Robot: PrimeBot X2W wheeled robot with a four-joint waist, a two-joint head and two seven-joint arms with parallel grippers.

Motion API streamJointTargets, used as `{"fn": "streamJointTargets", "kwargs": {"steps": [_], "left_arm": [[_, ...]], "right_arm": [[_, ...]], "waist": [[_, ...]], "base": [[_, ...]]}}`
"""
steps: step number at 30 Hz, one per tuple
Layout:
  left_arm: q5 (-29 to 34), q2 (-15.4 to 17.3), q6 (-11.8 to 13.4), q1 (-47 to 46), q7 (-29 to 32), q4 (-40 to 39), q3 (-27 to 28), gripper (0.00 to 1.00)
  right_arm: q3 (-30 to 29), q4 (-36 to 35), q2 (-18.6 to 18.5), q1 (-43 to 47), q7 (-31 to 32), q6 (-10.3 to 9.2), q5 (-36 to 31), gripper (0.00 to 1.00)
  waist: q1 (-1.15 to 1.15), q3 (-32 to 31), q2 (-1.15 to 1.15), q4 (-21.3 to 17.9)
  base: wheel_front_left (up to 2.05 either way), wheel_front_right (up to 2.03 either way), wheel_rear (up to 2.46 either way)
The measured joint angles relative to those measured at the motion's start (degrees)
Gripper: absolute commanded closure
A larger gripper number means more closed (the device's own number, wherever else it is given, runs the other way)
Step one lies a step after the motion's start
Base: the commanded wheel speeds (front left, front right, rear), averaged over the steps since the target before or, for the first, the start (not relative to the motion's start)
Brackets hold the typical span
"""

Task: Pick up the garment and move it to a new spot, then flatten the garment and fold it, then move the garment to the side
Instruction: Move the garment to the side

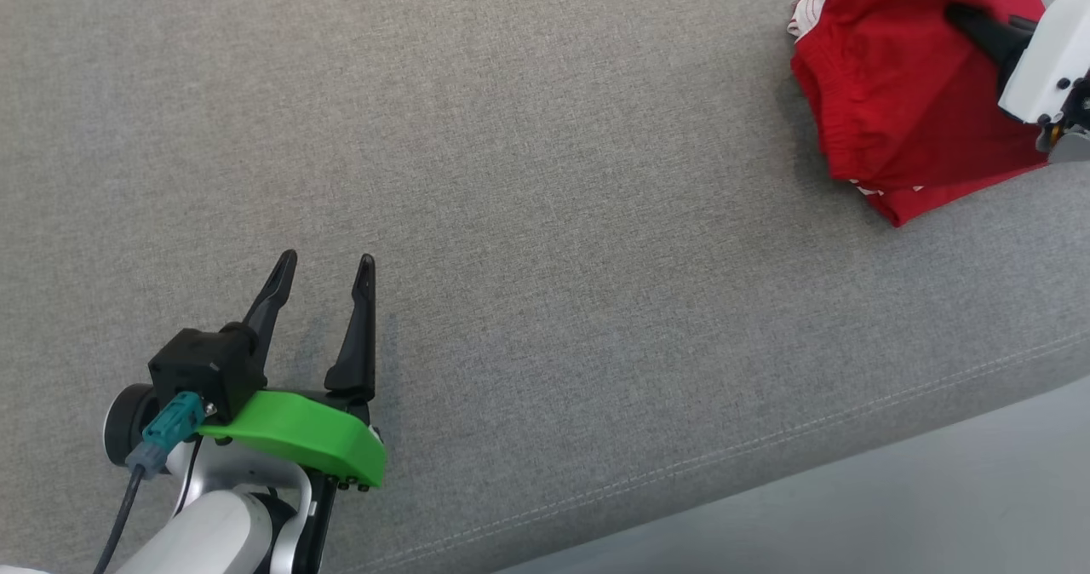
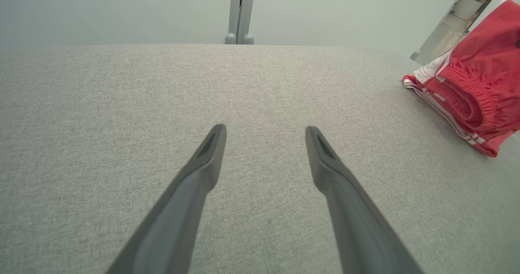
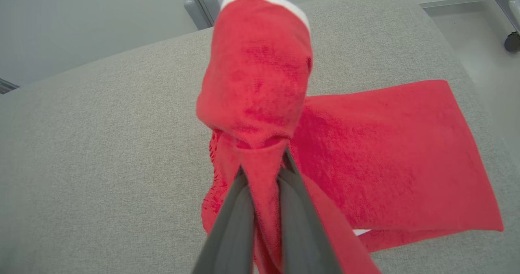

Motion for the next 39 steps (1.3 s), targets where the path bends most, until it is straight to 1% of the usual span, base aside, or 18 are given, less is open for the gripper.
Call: {"fn": "streamJointTargets", "kwargs": {"steps": [8, 14, 17, 20, 25, 26, 27, 28, 29, 33, 39], "left_arm": [[0.8, 1.6, 1.0, -0.7, 1.5, -1.8, 0.0, 0.00], [1.5, 2.9, 1.5, -1.5, 3.0, -3.1, -0.1, 0.00], [1.9, 3.3, 1.9, -1.8, 3.7, -3.6, -0.3, 0.00], [2.3, 3.6, 2.0, -2.0, 4.3, -4.0, -0.6, 0.00], [2.9, 4.5, 2.5, -2.2, 5.3, -4.9, -1.0, 0.00], [3.0, 4.7, 2.7, -2.2, 5.4, -5.3, -1.1, 0.00], [3.1, 4.7, 2.8, -2.2, 5.6, -5.3, -1.2, 0.00], [3.1, 4.8, 3.0, -2.2, 5.7, -5.4, -1.2, 0.00], [3.2, 4.9, 3.1, -2.2, 5.8, -5.4, -1.3, 0.00], [3.3, 4.9, 3.2, -2.2, 6.2, -5.7, -1.6, 0.00], [3.3, 5.0, 3.3, -2.2, 6.5, -5.6, -1.8, 0.00]], "right_arm": [[2.0, 2.9, -3.7, -1.0, -2.6, 0.00, -0.5, 1.00], [3.5, 7.3, -4.3, -1.0, -7.8, 0.00, -2.3, 1.00], [5.3, 9.0, -4.8, -1.8, -10.5, 0.01, -4.2, 1.00], [6.3, 11.2, -5.2, -2.6, -13.3, 0.01, -4.8, 1.00], [9.8, 14.1, -6.1, -4.3, -17.3, 0.01, -7.3, 1.00], [10.4, 15.8, -6.2, -4.9, -18.5, 0.01, -7.6, 0.94], [10.7, 16.6, -6.2, -5.0, -19.1, 0.02, -7.6, 0.74], [11.1, 17.3, -6.1, -5.2, -20.4, 0.02, -7.8, 0.45], [11.8, 18.0, -6.2, -5.6, -21.5, 0.01, -8.4, 0.00], [15.1, 19.8, -6.9, -6.6, -27.1, 0.01, -12.0, 0.00], [18.6, 22.6, -6.1, -6.6, -30.4, 0.02, -12.1, 0.00]], "waist": [[0.00, 2.2, 0.00, -0.2], [0.00, 4.0, 0.00, -0.3], [0.00, 4.9, 0.00, -0.2], [0.00, 5.8, 0.00, 0.1], [0.00, 6.9, 0.00, 0.6], [0.00, 7.2, 0.00, 0.7], [0.00, 7.3, 0.00, 0.7], [0.00, 7.4, 0.00, 0.7], [0.00, 7.5, 0.00, 0.6], [0.00, 7.4, 0.00, 0.3], [0.00, 6.8, 0.00, -0.4]], "base": [[0.00, 0.00, 0.00], [0.00, 0.00, 0.00], [0.00, 0.00, 0.00], [0.00, 0.00, 0.00], [0.00, 0.00, 0.00], [0.00, 0.00, 0.00], [0.00, 0.00, 0.00], [0.00, 0.00, 0.00], [0.00, 0.00, 0.00], [0.00, 0.00, 0.00], [0.00, 0.00, 0.00]]}}
